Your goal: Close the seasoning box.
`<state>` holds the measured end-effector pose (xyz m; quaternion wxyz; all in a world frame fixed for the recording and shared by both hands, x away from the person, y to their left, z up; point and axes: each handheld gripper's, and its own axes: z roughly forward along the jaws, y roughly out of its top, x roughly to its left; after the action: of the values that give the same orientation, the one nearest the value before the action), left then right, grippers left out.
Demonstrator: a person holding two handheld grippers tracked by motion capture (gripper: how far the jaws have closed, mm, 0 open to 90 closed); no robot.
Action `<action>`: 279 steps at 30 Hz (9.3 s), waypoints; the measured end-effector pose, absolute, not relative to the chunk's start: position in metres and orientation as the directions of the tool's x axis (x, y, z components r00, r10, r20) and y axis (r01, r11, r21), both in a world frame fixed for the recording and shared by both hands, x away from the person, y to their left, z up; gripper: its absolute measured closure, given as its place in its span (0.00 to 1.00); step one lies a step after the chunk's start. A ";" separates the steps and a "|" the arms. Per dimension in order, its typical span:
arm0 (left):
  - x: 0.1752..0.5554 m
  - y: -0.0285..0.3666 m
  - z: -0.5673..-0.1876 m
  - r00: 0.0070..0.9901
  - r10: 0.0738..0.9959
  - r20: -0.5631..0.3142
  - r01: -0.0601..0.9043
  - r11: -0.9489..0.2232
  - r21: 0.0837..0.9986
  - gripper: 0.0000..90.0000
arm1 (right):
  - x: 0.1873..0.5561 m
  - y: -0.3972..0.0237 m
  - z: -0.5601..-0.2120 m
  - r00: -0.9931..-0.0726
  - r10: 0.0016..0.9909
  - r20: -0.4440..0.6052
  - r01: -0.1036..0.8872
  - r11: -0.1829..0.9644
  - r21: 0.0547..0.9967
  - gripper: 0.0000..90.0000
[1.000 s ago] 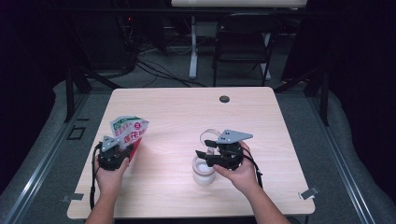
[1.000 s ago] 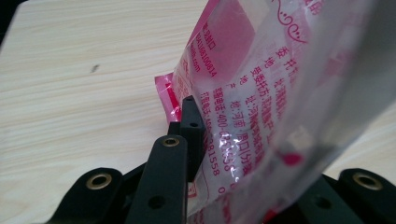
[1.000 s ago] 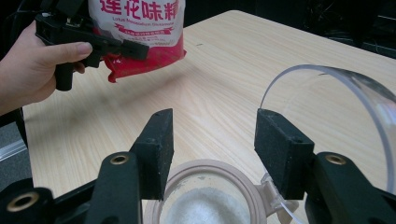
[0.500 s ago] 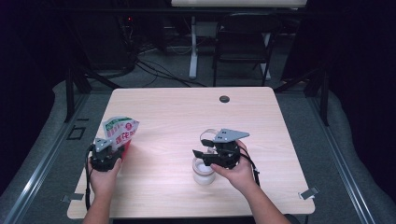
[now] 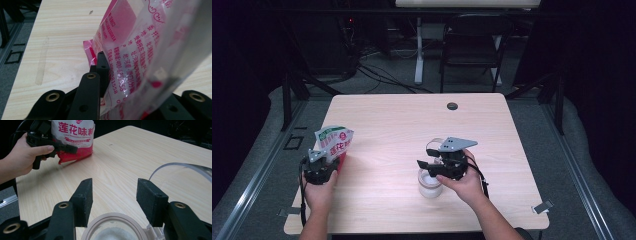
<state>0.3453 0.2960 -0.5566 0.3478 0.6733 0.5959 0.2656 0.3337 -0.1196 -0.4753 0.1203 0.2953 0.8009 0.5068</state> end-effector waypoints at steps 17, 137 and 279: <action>0.344 0.296 -0.557 0.132 0.989 -0.068 0.620 -0.029 0.784 0.78 | 0.335 -0.118 -0.477 -0.799 0.592 0.107 0.355 0.320 0.878 0.52; 0.301 0.142 -0.518 0.659 0.751 0.041 0.377 -0.378 0.846 0.84 | 0.333 -0.200 -0.448 -0.656 0.746 0.113 0.385 0.202 0.901 1.00; 0.297 0.076 -0.481 0.800 0.597 0.056 0.319 -0.503 0.803 1.00 | 0.345 -0.155 -0.481 -0.756 0.643 0.121 0.410 0.321 0.854 0.98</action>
<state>0.2971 0.0763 -0.4809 0.4198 0.8509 0.2689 0.1657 0.3449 -0.1546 -0.4805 0.1212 0.3276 0.8037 0.4817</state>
